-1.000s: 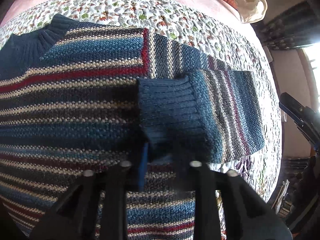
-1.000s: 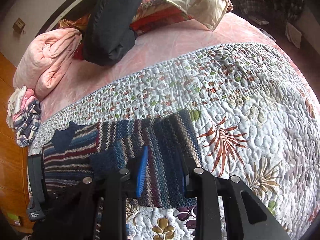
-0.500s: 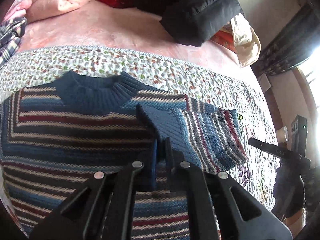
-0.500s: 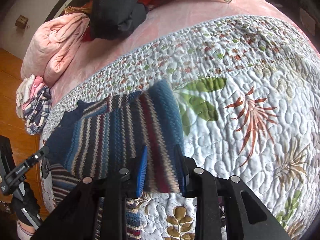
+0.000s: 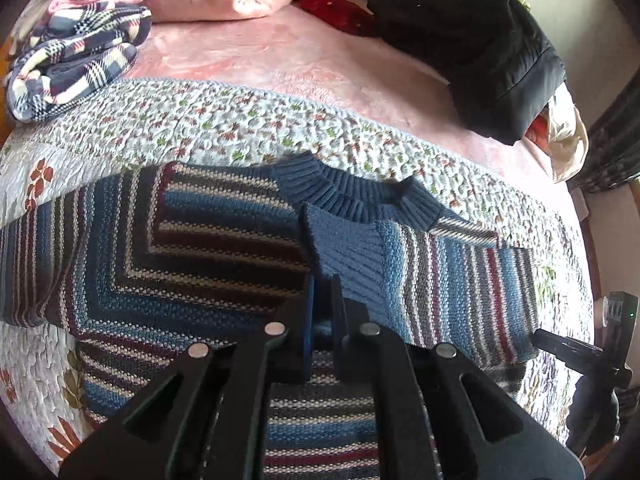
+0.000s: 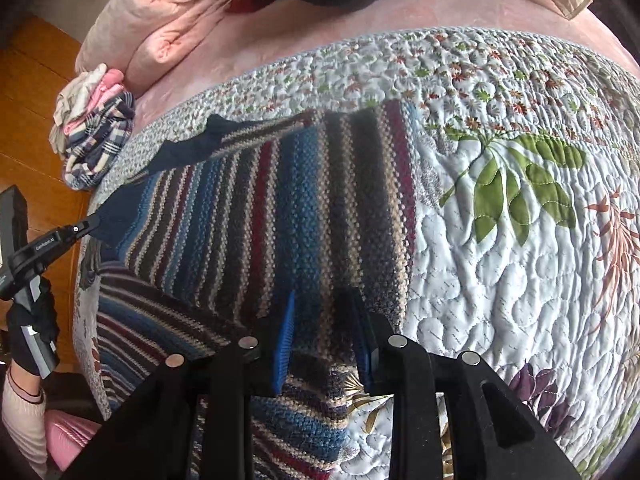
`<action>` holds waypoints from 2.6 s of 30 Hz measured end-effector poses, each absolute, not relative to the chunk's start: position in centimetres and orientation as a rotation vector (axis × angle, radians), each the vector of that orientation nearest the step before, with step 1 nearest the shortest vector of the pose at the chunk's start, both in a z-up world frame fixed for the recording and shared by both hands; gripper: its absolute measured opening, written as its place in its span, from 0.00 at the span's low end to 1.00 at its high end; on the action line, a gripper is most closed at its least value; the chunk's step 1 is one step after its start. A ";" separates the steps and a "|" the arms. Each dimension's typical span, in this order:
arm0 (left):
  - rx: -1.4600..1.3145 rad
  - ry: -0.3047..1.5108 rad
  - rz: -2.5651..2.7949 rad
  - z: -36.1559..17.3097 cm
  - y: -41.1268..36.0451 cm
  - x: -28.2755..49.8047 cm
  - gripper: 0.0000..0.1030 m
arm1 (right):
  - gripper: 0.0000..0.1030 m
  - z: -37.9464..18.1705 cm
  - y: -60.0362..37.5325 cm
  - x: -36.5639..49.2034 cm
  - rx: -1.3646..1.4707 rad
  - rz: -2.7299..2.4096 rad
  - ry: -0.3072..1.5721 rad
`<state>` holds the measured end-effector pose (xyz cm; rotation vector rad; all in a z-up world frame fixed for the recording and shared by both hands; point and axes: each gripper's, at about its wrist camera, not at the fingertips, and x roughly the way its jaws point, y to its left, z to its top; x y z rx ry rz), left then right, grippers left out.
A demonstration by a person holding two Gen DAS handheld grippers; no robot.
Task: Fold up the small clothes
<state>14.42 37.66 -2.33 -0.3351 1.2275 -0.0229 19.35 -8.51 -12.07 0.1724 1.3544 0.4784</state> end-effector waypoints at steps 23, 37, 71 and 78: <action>-0.115 1.220 -0.062 -4.4 31.9 12.8 0.62 | 0.36 -12.0 -3.0 18.2 0.090 0.456 1.332; -0.221 1.270 -0.061 -6.4 34.4 12.6 0.54 | 0.38 -12.6 -1.7 17.1 0.004 0.400 1.317; -0.920 1.012 0.592 -10.2 83.3 -3.9 0.75 | 0.62 -11.5 15.6 10.4 -0.052 0.607 1.280; -0.856 1.051 0.653 -10.9 83.5 -1.6 0.52 | 0.62 -11.9 15.9 10.4 -0.082 0.591 1.288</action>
